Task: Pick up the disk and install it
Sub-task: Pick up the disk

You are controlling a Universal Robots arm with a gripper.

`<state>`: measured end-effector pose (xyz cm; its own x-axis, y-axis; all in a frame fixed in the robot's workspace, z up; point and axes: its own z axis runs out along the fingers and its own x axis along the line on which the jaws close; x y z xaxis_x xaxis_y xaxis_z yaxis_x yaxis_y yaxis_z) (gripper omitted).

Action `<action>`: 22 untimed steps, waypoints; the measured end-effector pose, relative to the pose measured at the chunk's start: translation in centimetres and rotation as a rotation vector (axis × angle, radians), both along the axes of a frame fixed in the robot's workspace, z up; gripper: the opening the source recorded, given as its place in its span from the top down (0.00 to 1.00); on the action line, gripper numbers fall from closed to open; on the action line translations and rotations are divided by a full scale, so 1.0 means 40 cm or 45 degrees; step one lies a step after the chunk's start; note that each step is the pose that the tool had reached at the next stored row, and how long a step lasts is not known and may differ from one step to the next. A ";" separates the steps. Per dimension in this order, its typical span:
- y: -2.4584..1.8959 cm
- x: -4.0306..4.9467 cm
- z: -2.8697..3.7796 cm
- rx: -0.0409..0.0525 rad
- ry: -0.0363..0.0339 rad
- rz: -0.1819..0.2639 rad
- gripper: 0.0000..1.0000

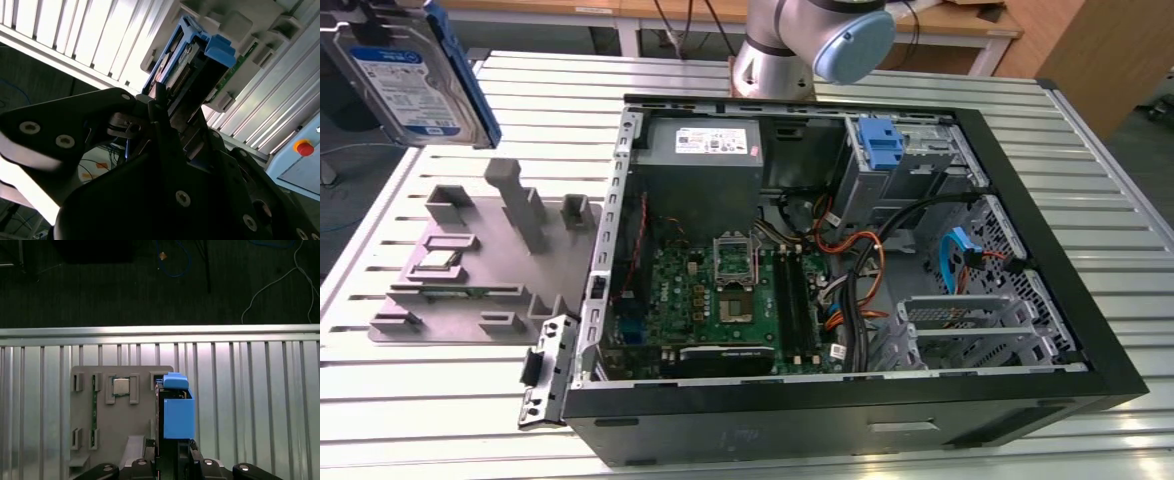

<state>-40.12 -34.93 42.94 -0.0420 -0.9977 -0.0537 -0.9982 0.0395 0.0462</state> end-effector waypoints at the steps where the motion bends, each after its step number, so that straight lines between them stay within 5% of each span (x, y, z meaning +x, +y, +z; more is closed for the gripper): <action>1: 0.000 0.000 0.007 0.000 0.0000 0.000 0.65; 10: 0.000 0.000 0.047 0.000 -0.0002 0.000 0.65; 22: 0.000 0.000 0.061 0.000 -0.0002 0.000 0.65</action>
